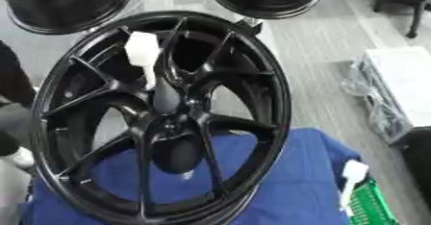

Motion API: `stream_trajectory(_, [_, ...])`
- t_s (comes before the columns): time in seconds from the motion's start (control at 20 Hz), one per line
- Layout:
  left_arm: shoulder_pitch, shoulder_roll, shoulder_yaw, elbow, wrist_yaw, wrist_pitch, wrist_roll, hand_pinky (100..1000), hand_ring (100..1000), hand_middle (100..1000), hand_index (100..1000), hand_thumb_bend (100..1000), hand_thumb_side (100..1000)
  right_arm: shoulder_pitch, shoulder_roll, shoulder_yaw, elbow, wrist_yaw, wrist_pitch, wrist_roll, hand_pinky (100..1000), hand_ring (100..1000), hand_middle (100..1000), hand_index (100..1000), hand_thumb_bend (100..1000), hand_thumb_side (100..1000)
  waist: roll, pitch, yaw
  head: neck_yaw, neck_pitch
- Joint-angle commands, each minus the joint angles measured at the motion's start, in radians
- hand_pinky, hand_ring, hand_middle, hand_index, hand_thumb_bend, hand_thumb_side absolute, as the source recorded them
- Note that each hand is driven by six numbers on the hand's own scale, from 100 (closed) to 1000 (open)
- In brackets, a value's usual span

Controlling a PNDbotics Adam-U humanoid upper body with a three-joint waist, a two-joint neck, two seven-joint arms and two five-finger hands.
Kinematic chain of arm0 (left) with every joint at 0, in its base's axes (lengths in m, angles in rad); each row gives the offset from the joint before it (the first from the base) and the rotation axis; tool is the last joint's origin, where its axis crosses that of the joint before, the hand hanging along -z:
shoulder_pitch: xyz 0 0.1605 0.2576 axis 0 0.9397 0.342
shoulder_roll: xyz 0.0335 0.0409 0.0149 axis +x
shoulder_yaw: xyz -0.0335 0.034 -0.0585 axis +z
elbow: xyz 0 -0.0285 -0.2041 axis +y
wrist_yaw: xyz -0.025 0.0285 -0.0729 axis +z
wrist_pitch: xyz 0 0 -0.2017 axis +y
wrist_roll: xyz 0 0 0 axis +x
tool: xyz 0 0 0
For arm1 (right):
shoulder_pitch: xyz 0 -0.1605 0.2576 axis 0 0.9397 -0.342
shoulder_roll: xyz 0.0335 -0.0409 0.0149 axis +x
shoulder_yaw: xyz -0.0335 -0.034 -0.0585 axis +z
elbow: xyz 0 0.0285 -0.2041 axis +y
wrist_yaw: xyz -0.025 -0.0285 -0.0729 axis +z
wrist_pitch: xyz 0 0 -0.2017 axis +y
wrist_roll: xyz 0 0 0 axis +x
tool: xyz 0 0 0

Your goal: Pull the pin out of the wheel hub.

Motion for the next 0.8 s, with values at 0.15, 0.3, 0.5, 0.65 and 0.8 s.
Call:
stream_trajectory(0.15, [-0.008, 0.023, 0.014, -0.016, 0.001, -0.001, 0.002, 936, 789, 818, 810, 301, 734, -0.013, -0.018, -0.026, -0.008, -0.026, 0.040, -0.103, 885, 1000, 973, 994, 456, 933, -0.005, -0.023, -0.001, -0.004, -0.007])
stream_trajectory(0.3, [-0.007, 0.024, 0.014, -0.017, 0.001, -0.001, 0.002, 936, 789, 818, 810, 302, 732, -0.020, -0.017, -0.021, -0.039, -0.074, 0.029, -0.165, 856, 966, 953, 988, 417, 876, -0.006, -0.023, 0.000, -0.006, -0.006])
stream_trajectory(0.5, [-0.010, 0.024, 0.013, -0.019, 0.001, -0.003, 0.001, 936, 790, 820, 812, 305, 730, -0.051, -0.019, -0.003, -0.135, -0.218, -0.070, -0.292, 816, 877, 863, 941, 209, 697, -0.008, -0.023, 0.002, -0.006, -0.005])
stream_trajectory(0.65, [-0.018, 0.022, 0.007, -0.020, 0.002, -0.003, -0.002, 936, 790, 824, 820, 309, 729, -0.107, -0.011, 0.038, -0.189, -0.427, -0.238, -0.401, 802, 832, 822, 915, 145, 604, -0.011, -0.024, 0.005, -0.011, -0.003])
stream_trajectory(0.8, [-0.035, 0.020, -0.002, -0.023, 0.002, -0.004, -0.007, 936, 791, 824, 822, 313, 726, -0.169, -0.004, 0.092, -0.197, -0.578, -0.394, -0.446, 815, 838, 827, 923, 204, 515, -0.012, -0.026, 0.015, -0.014, -0.006])
